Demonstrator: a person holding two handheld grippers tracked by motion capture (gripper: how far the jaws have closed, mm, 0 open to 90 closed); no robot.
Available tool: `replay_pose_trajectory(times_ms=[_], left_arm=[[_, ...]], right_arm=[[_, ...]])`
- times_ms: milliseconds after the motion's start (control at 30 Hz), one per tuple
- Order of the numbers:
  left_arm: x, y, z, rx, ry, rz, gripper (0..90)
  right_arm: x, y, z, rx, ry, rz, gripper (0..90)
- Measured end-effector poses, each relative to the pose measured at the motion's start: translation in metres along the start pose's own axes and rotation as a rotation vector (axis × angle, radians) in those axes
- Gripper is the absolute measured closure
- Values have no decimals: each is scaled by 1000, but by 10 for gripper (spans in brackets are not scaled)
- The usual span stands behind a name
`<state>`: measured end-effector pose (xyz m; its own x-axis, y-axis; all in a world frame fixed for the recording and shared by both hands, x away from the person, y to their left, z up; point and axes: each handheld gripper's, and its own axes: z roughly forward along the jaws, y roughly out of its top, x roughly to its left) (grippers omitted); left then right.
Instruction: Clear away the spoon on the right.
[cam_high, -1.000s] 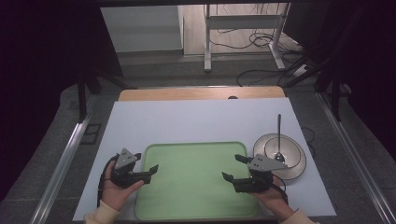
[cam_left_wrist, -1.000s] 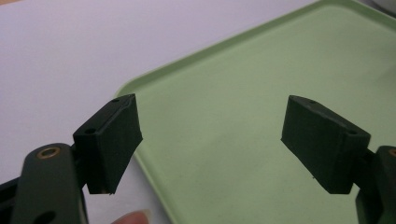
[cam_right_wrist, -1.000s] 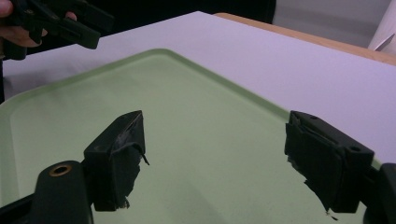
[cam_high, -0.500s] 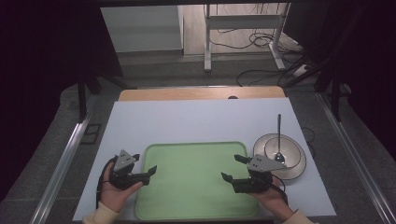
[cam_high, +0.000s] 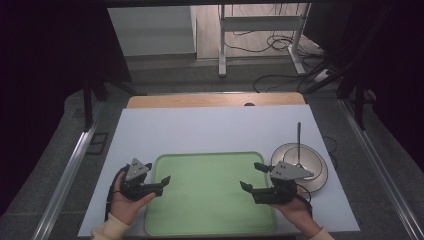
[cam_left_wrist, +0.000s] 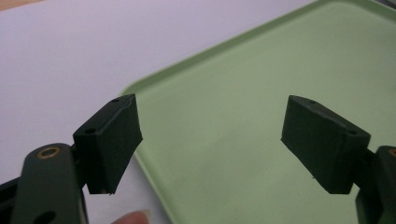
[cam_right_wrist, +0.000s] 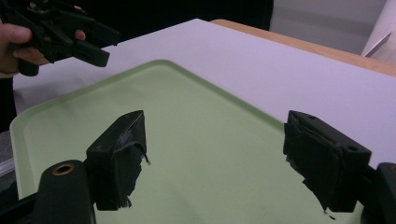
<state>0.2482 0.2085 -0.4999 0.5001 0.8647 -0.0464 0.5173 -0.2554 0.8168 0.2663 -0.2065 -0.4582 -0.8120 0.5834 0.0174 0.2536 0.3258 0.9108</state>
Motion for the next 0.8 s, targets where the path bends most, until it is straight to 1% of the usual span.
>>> replay_pose_trajectory(times_ms=[33, 67, 133, 200, 267, 333, 367, 400, 433, 467, 533, 567, 600, 633, 667, 733, 800], left_arm=[[1, 1, 1, 2, 1, -2, 193], [1, 1, 1, 3, 2, -3, 193], [0, 0, 1, 8, 9, 1, 194], [0, 0, 0, 6, 13, 1, 195], [0, 0, -2, -2, 14, -3, 195], [0, 0, -4, -9, 15, -5, 195], [0, 0, -4, -9, 15, -6, 195], [1, 0, -3, -11, 15, -10, 195], [1, 0, -3, -10, 13, -12, 195], [1, 0, -2, -10, 11, -12, 195], [2, -1, -1, -6, 11, -8, 195], [2, -1, -1, -3, 8, -6, 195], [2, -1, -1, -2, 7, -3, 195], [2, -1, -1, -2, 7, -3, 195], [2, -1, -1, -2, 6, -2, 195], [2, -1, -1, -3, 6, -2, 195], [2, -1, -1, -2, 7, -2, 195]], right_arm=[[-1, 3, -1, 7, -17, -11, 217], [-3, 8, -4, 17, -48, -29, 217], [-9, 13, -6, 14, -63, -28, 222], [-19, 21, -11, 6, -89, -17, 232], [-29, 27, -15, 13, -101, -9, 243], [-41, 34, -16, 16, -122, -1, 250], [-47, 38, -16, 16, -135, 11, 254], [-59, 47, -14, 17, -157, 30, 255], [-59, 47, -14, 17, -157, 30, 255], [-64, 50, -14, 15, -167, 28, 260], [-75, 58, -13, 18, -190, 37, 268], [-84, 63, -14, 15, -214, 41, 269], [-84, 63, -14, 15, -214, 41, 269], [-91, 67, -15, 10, -228, 52, 271], [-91, 67, -15, 10, -228, 52, 271], [-99, 72, -17, -8, -238, 68, 277], [-106, 76, -21, -14, -256, 79, 278]])
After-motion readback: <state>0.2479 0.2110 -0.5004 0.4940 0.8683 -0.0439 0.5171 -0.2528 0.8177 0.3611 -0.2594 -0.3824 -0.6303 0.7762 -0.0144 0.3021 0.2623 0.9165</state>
